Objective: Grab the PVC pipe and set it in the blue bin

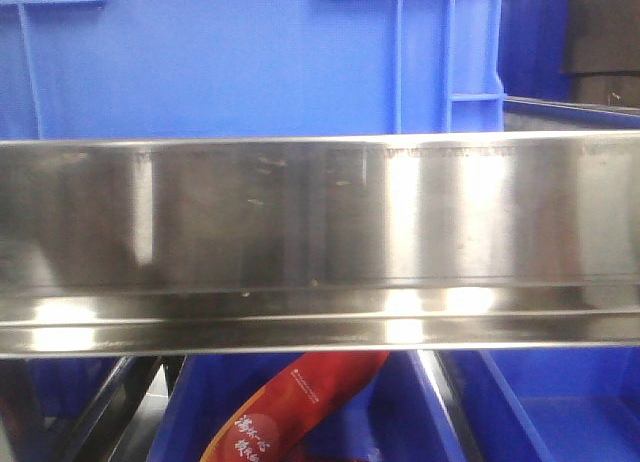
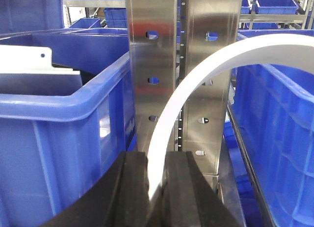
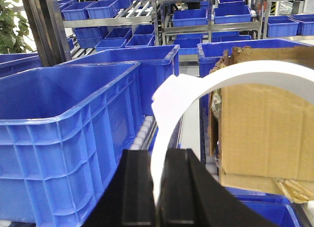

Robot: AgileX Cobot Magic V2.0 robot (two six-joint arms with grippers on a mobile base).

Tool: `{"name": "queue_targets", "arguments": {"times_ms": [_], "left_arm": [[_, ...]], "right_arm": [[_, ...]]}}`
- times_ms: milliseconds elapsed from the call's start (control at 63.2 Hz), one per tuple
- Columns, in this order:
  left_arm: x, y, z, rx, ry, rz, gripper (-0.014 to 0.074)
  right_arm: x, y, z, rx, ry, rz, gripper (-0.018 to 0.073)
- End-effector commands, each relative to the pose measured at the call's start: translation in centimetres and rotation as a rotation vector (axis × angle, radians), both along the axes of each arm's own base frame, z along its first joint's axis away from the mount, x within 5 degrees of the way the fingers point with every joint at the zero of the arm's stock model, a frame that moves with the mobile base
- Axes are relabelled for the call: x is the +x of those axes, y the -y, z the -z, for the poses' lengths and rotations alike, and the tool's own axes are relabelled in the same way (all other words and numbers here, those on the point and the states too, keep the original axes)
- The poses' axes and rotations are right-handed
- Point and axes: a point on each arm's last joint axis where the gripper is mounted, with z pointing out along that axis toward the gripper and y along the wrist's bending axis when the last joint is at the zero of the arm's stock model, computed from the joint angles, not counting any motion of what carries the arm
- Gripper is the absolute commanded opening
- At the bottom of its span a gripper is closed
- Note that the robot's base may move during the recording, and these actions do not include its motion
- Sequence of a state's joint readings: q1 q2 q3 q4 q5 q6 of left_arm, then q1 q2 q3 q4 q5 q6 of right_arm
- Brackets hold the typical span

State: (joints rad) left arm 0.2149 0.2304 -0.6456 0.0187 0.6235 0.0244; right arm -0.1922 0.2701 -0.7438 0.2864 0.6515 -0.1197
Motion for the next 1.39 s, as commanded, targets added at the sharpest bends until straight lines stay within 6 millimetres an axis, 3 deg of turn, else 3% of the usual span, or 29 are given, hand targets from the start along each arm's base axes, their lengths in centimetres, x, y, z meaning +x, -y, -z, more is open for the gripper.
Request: {"name": "queue_targets", "arguments": {"times_ms": [0,1377], "left_arm": [[-0.08,0.04,-0.27,-0.001,0.030,0.001,-0.0111],[-0.13,-0.27,-0.61,0.064,0.052,-0.029,-0.0111]], "right_arm": [[0.00,0.05,-0.17,-0.005,0.022,0.004,-0.0168],[0.00,0.07,-0.24,-0.006,0.031,0.006,-0.0168]]}}
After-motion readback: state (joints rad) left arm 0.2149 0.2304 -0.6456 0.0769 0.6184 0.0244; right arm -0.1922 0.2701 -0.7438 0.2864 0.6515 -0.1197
